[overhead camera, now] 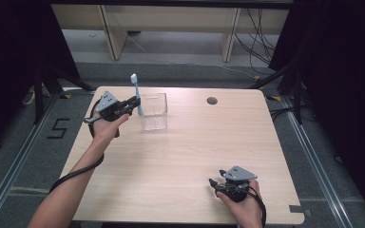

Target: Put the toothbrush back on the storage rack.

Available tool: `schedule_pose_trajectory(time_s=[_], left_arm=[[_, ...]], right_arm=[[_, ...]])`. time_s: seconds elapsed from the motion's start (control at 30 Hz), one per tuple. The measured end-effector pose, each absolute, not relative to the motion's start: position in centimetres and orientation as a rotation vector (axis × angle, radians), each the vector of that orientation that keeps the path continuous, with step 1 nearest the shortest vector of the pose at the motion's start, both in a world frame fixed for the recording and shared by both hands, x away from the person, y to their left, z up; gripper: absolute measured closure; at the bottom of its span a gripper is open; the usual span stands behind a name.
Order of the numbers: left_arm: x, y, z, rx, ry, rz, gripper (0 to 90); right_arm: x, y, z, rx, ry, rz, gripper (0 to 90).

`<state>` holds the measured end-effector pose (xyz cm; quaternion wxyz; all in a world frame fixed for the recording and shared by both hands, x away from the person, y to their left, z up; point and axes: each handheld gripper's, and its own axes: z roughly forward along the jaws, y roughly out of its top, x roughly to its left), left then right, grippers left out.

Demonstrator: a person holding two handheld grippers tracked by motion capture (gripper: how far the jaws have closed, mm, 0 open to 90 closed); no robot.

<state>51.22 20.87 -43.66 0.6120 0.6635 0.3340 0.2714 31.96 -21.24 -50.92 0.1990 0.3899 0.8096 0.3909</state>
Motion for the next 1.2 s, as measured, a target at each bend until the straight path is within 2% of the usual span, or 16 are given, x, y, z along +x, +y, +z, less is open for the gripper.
schedule_pose_trajectory(time_s=[1.2], left_arm=[[50.9,21.0,-45.2,1.593,0.822,0.606,78.5]], right_arm=[[31.9,-21.2,-50.9,1.09,2.258,1.095,46.1]])
